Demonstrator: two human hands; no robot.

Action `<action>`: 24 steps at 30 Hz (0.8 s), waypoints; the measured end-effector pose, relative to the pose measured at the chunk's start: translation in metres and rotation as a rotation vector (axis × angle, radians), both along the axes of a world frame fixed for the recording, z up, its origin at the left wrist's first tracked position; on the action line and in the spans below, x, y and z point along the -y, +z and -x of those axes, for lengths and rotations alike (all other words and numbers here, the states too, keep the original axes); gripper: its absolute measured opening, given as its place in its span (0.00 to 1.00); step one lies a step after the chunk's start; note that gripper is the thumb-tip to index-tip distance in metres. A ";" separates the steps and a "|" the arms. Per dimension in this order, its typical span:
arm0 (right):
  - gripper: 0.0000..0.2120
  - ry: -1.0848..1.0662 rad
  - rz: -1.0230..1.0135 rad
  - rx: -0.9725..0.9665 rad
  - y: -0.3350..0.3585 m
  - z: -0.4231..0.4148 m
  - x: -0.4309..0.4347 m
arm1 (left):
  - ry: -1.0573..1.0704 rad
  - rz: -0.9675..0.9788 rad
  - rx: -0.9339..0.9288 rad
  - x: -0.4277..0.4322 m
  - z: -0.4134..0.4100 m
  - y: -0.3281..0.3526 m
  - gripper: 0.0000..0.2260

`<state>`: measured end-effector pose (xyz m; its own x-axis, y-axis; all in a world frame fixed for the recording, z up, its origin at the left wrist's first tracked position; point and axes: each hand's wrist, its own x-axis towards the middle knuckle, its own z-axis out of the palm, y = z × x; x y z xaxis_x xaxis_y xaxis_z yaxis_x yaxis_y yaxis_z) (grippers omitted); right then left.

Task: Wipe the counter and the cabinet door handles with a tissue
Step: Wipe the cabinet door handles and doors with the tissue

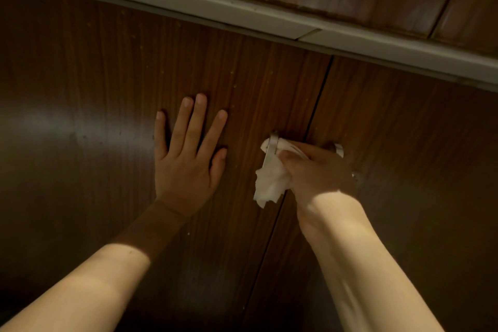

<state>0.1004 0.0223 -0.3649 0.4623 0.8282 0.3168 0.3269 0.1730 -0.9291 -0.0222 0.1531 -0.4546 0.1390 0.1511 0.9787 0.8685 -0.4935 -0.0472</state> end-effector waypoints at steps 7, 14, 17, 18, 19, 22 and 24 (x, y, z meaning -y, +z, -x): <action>0.12 -0.023 0.041 0.298 -0.056 0.008 0.008 | 0.002 0.003 0.003 -0.001 -0.002 0.000 0.23; 0.18 -0.137 -0.081 0.574 -0.092 0.009 0.007 | -0.005 -0.028 0.002 -0.002 -0.002 -0.001 0.23; 0.21 -0.201 -0.111 0.607 -0.104 0.009 0.005 | -0.013 -0.021 0.007 0.000 -0.001 -0.001 0.23; 0.19 -0.212 -0.127 0.570 -0.107 0.008 0.004 | -0.018 -0.016 0.007 0.000 -0.001 0.000 0.23; 0.16 -0.209 -0.138 0.495 -0.107 0.007 0.005 | -0.020 -0.011 0.008 0.000 -0.001 0.000 0.23; 0.19 -0.134 -0.104 0.339 -0.101 0.005 0.013 | -0.021 -0.006 0.010 0.001 -0.001 0.001 0.23; 0.20 -0.091 -0.078 0.286 -0.089 0.001 0.028 | -0.021 -0.002 0.015 0.001 -0.002 0.000 0.23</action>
<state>0.0994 -0.0054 -0.4537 0.4163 0.7557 0.5057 0.5905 0.1982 -0.7823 -0.0202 0.1522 -0.4541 0.1279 0.1462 0.9810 0.8583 -0.5119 -0.0356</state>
